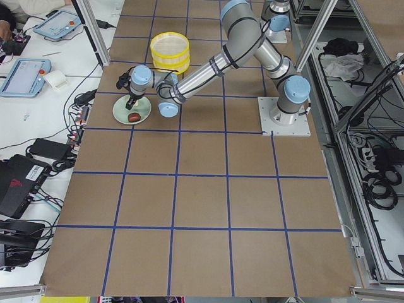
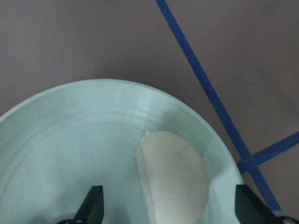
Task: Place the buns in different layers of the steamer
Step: 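Lower the left gripper and grasp the white bun, then lift the white bun with the left gripper while the right reaches the steamer rim, then grasp the top steamer layer rim with the right gripper and set it beside, then carry the white bun into the bottom steamer layer and open the left gripper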
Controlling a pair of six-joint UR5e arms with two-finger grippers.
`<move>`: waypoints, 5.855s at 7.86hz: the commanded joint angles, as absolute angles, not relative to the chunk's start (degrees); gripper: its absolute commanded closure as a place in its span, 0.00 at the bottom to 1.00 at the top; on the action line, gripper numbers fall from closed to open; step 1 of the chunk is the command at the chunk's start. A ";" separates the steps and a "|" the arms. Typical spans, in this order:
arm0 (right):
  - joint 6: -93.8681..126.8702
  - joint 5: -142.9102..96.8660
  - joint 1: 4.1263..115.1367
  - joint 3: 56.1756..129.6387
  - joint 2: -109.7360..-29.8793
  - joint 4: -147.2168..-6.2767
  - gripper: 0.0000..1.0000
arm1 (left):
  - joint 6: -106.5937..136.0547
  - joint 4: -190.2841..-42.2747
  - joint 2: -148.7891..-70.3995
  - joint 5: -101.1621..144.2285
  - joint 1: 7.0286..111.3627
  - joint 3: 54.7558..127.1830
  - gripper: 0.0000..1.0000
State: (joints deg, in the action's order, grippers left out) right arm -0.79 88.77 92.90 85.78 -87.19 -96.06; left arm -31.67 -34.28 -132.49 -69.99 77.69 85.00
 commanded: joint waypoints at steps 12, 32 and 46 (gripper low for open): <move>0.25 87.72 93.25 86.13 -82.82 -101.33 0.00 | -31.64 -50.48 -119.04 -77.32 77.78 87.09 1.00; 11.98 86.13 97.13 89.65 -64.33 -118.83 0.99 | -18.63 -51.68 -115.31 -82.27 85.07 90.26 1.00; -17.66 86.40 71.81 89.56 -73.13 -106.44 1.00 | -4.92 -34.28 -124.45 -72.16 103.88 89.47 1.00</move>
